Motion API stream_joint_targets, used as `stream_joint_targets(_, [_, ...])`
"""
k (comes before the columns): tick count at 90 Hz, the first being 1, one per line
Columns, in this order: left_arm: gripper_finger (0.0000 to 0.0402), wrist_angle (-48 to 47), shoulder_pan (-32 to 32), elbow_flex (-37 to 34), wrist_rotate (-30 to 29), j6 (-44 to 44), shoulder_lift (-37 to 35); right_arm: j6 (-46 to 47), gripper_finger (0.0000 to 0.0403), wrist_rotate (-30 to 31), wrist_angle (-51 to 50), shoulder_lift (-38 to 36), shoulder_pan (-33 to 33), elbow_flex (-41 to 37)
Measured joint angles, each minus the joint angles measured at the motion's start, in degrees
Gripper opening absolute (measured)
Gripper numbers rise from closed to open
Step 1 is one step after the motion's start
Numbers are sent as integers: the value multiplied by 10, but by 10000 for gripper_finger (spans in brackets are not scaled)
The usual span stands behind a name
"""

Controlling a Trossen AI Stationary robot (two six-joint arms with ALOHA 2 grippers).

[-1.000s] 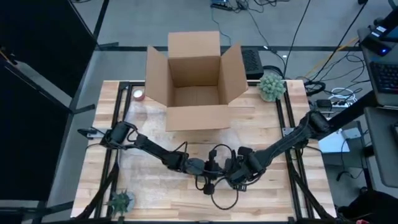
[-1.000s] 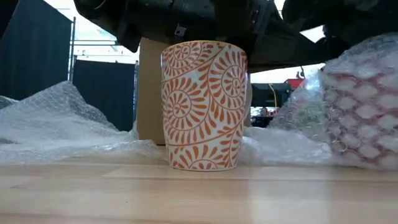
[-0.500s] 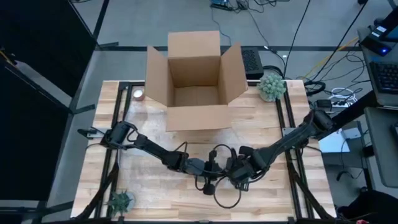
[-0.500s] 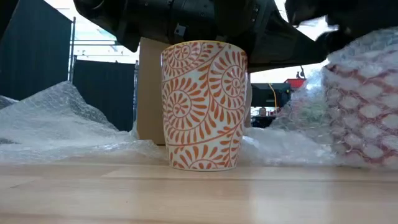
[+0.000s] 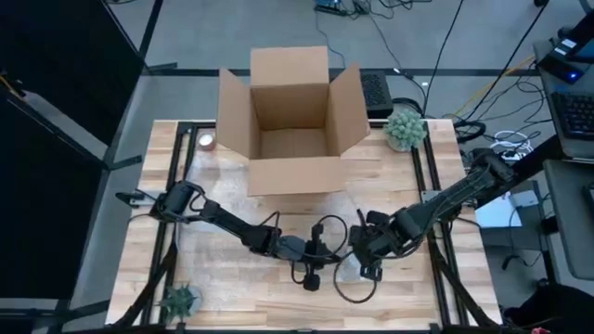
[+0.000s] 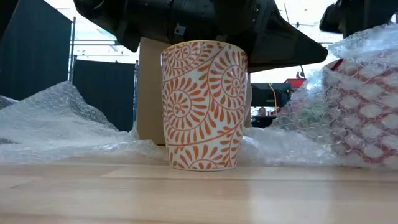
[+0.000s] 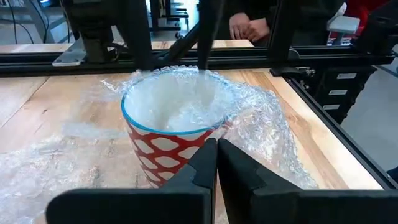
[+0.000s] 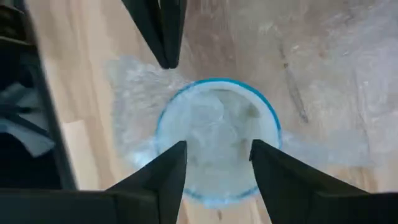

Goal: Wrap mug
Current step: Move the yellow mug to middle left of the table

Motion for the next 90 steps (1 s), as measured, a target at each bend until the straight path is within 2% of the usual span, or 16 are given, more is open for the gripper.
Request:
stream_joint_targets(16, [0, 0, -3, 1, -1, 4, -47, 36, 167, 64, -1, 2, 40, 0])
stream_joint_targets(24, [0, -34, -3, 1, -2, 4, -79, 40, 167, 81, 0, 10, 45, 0])
stream_joint_targets(31, [0, -106, -3, 1, -2, 4, -111, 40, 167, 82, 3, 14, 45, 0])
stream_joint_targets(49, [0, -398, -3, 1, 23, -46, -234, 35, 167, 84, 4, 16, 45, 0])
stream_joint_targets(63, [4, -494, -3, 1, 43, -101, -257, 25, 167, 104, 4, 16, 45, 0])
stream_joint_targets(74, [36, -529, 3, 1, 44, -132, -245, 24, 167, 127, 3, 16, 45, 0])
stream_joint_targets(90, [125, -538, 6, 0, 43, -136, -217, 21, 167, 127, 2, 16, 45, 1])
